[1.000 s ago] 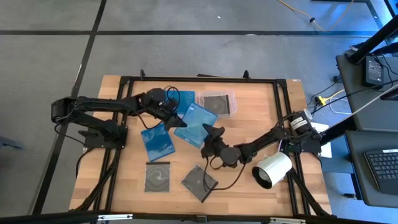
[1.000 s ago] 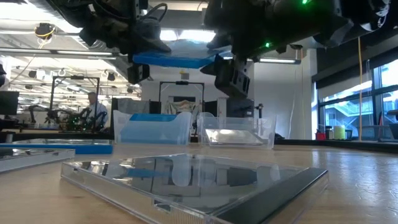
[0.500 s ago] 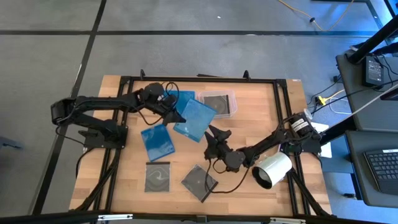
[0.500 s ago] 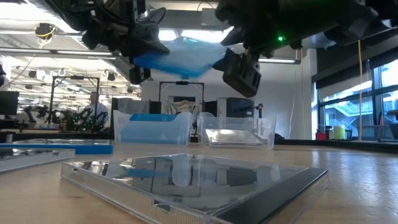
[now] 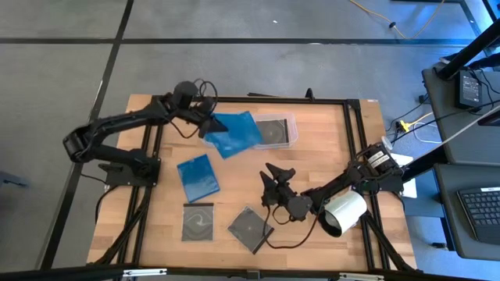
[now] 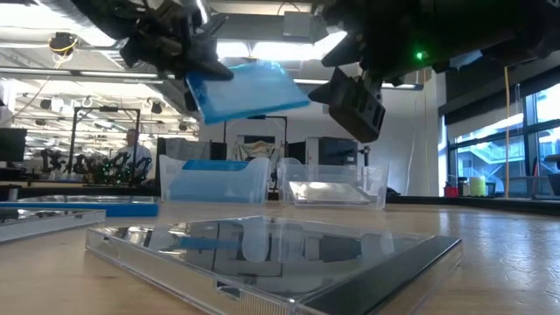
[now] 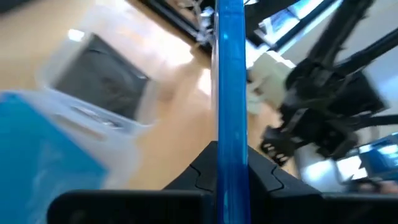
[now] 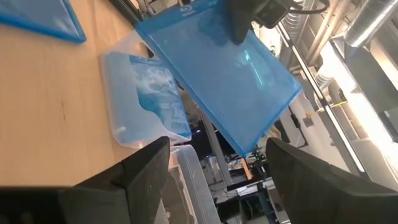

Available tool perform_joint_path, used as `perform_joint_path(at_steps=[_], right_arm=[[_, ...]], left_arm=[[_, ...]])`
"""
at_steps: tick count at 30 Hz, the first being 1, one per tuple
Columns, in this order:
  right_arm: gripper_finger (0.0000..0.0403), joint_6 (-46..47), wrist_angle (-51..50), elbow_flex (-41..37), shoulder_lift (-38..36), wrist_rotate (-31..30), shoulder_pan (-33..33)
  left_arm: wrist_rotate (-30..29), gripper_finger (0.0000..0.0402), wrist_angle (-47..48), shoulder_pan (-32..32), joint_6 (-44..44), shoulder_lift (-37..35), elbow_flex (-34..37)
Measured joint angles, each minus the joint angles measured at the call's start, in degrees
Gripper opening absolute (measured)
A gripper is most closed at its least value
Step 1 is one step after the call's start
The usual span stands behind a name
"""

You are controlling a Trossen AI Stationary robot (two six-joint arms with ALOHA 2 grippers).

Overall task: Pick & place jewel cases by type
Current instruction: Put the right blue CD case into the left transparent bin

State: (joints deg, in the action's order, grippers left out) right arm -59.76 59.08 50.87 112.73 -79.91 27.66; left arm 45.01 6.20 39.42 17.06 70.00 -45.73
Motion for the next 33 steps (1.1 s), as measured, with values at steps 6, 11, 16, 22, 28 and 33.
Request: perform_joint_path(at_steps=[6,11,16,22,28,33], right_arm=[[0.0268,1.23,-0.09,-0.61,0.00,-0.07,-0.94],[0.0268,1.36,-0.09,-0.63,0.00,-0.14,-1.82],[0.0268,3.09,-0.13,-0.63,0.00,-0.14,-2.99],[0.0268,4.22,-0.16,-0.66,0.00,-0.12,-4.45],[0.0268,4.48,-0.16,-0.66,0.00,-0.07,-4.83],[0.0268,6.98,-0.28,-0.66,0.00,-0.07,-4.79]], left_arm=[[-10.68,0.0030,19.60,3.91,-14.15,0.00,-9.64],[-19.99,0.0038,29.14,4.29,-25.93,-0.02,-13.11],[-19.84,0.0026,31.90,4.26,-33.05,0.87,-13.12],[-19.80,0.0035,30.80,4.29,-38.76,3.69,-13.12],[-15.99,0.0027,28.76,6.02,-41.52,9.03,-13.12],[-11.74,0.0032,27.86,8.70,-43.24,12.35,-13.16]])
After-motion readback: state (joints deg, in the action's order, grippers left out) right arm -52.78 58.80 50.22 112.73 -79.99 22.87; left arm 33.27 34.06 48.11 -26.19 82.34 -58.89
